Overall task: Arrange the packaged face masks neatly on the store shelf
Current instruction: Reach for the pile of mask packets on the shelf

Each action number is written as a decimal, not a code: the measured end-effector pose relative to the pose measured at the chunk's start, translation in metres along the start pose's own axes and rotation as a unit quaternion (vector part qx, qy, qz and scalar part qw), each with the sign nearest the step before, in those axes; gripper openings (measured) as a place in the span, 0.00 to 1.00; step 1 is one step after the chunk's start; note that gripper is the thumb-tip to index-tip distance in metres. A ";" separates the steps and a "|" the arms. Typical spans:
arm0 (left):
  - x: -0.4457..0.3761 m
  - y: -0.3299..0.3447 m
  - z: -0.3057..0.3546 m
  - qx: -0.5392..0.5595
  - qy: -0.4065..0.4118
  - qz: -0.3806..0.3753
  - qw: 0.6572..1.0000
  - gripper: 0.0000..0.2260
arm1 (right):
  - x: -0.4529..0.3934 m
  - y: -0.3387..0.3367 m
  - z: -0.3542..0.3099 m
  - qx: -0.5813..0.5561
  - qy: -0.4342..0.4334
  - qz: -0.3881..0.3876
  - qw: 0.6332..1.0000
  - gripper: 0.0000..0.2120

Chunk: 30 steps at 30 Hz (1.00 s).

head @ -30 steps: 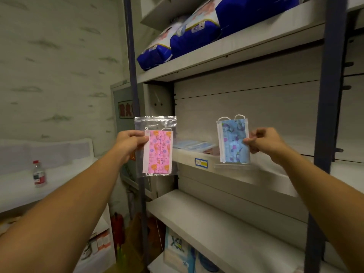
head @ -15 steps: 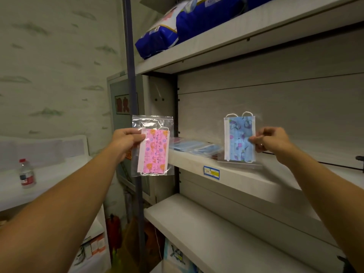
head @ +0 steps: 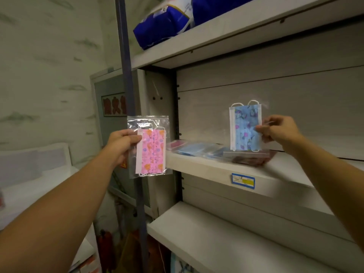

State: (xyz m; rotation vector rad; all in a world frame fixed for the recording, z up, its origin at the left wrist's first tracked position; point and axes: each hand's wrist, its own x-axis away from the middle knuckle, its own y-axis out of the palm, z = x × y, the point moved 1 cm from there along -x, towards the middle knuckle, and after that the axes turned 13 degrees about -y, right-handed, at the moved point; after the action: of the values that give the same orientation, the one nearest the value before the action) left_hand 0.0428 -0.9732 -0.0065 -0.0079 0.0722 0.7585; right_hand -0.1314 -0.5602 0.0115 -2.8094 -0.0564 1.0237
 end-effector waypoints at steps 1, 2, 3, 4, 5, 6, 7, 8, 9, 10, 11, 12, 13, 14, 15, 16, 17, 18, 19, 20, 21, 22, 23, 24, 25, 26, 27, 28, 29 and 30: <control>-0.014 -0.003 0.001 0.002 0.002 -0.008 1.000 0.07 | -0.002 0.008 -0.001 0.004 0.000 0.010 1.000 0.08; -0.025 -0.003 0.002 0.001 0.006 -0.013 1.000 0.06 | -0.002 0.012 -0.003 0.004 0.002 0.018 1.000 0.08; -0.033 -0.003 0.002 0.002 0.009 -0.017 1.000 0.07 | -0.002 0.015 -0.004 0.003 0.003 0.024 1.000 0.08; -0.044 -0.002 0.002 0.008 0.010 -0.027 1.000 0.07 | -0.002 0.020 -0.005 0.006 0.003 0.029 1.000 0.09; -0.054 -0.002 0.002 0.018 0.010 -0.038 0.999 0.08 | -0.003 0.026 -0.005 0.010 0.002 0.035 0.999 0.08; -0.065 -0.001 0.002 0.028 0.009 -0.050 0.998 0.09 | -0.003 0.031 -0.005 0.014 0.003 0.041 0.999 0.08; -0.075 0.001 0.000 0.036 0.007 -0.061 0.997 0.09 | -0.004 0.036 -0.004 0.019 0.006 0.044 0.999 0.08; -0.084 0.004 -0.001 0.042 0.004 -0.072 0.996 0.09 | -0.005 0.040 -0.003 0.025 0.011 0.045 0.999 0.07; -0.092 0.007 -0.003 0.045 0.001 -0.084 0.995 0.11 | -0.008 0.044 -0.002 0.032 0.015 0.045 0.998 0.07; -0.101 0.010 -0.005 0.044 -0.003 -0.093 0.995 0.12 | -0.011 0.049 0.000 0.035 0.017 0.049 0.998 0.07; -0.110 0.013 -0.007 0.045 -0.006 -0.102 0.994 0.13 | -0.014 0.053 0.000 0.035 0.017 0.055 0.998 0.07; -0.118 0.016 -0.007 0.046 -0.006 -0.112 0.993 0.13 | -0.018 0.057 0.001 0.032 0.014 0.064 0.997 0.07; -0.127 0.019 -0.007 0.047 -0.006 -0.118 0.992 0.12 | -0.023 0.061 0.002 0.031 0.012 0.071 0.997 0.07; -0.135 0.022 -0.007 0.048 -0.006 -0.124 0.991 0.11 | -0.027 0.065 0.003 0.033 0.011 0.074 0.997 0.07; -0.143 0.026 -0.006 0.052 -0.006 -0.130 0.990 0.10 | -0.030 0.070 0.005 0.036 0.008 0.076 0.996 0.07; -0.153 0.029 -0.005 0.058 -0.005 -0.134 0.989 0.10 | -0.034 0.075 0.007 0.037 0.005 0.077 0.996 0.08; -0.162 0.032 -0.005 0.065 -0.005 -0.138 0.988 0.09 | -0.038 0.080 0.010 0.039 0.003 0.078 0.996 0.08; -0.171 0.036 -0.005 0.072 -0.006 -0.141 0.987 0.08 | -0.042 0.085 0.012 0.043 0.002 0.077 0.996 0.08; -0.179 0.040 -0.005 0.075 -0.006 -0.143 0.987 0.08 | -0.046 0.090 0.015 0.046 0.002 0.077 0.996 0.07; -0.186 0.044 -0.005 0.075 -0.006 -0.146 0.986 0.07 | -0.051 0.094 0.019 0.047 0.002 0.078 0.996 0.07; -0.193 0.048 -0.004 0.071 -0.005 -0.149 0.986 0.07 | -0.055 0.097 0.022 0.047 0.002 0.080 0.996 0.07; -0.201 0.053 -0.003 0.068 -0.004 -0.153 0.986 0.07 | -0.060 0.100 0.026 0.048 0.002 0.083 0.995 0.06; -0.209 0.056 -0.001 0.068 -0.003 -0.157 0.985 0.07 | -0.065 0.103 0.029 0.048 0.002 0.087 0.995 0.06; -0.217 0.060 0.001 0.071 -0.002 -0.162 0.984 0.08 | -0.070 0.106 0.032 0.048 0.002 0.090 0.995 0.06; -0.224 0.062 0.003 0.077 -0.002 -0.168 0.983 0.08 | -0.074 0.108 0.034 0.047 0.001 0.094 0.995 0.06; -0.233 0.065 0.004 0.086 -0.002 -0.174 0.981 0.08 | -0.078 0.111 0.037 0.046 0.001 0.098 0.994 0.06; -0.240 0.067 0.005 0.094 -0.003 -0.177 0.980 0.08 | -0.082 0.113 0.039 0.046 0.001 0.102 0.994 0.06; -0.248 0.069 0.006 0.097 -0.004 -0.180 0.979 0.08 | -0.085 0.116 0.040 0.046 0.002 0.105 0.993 0.07; -0.254 0.072 0.006 0.098 -0.006 -0.182 0.978 0.08 | -0.087 0.118 0.042 0.049 0.003 0.106 0.993 0.07; -0.262 0.074 0.006 0.099 -0.010 -0.186 0.978 0.08 | -0.088 0.121 0.042 0.053 0.005 0.106 0.993 0.07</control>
State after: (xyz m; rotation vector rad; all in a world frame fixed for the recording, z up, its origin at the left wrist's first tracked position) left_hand -0.1975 -1.0991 0.0188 0.1718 0.1227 0.3743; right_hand -0.2283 -0.6817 0.0172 -2.7676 0.2938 1.0215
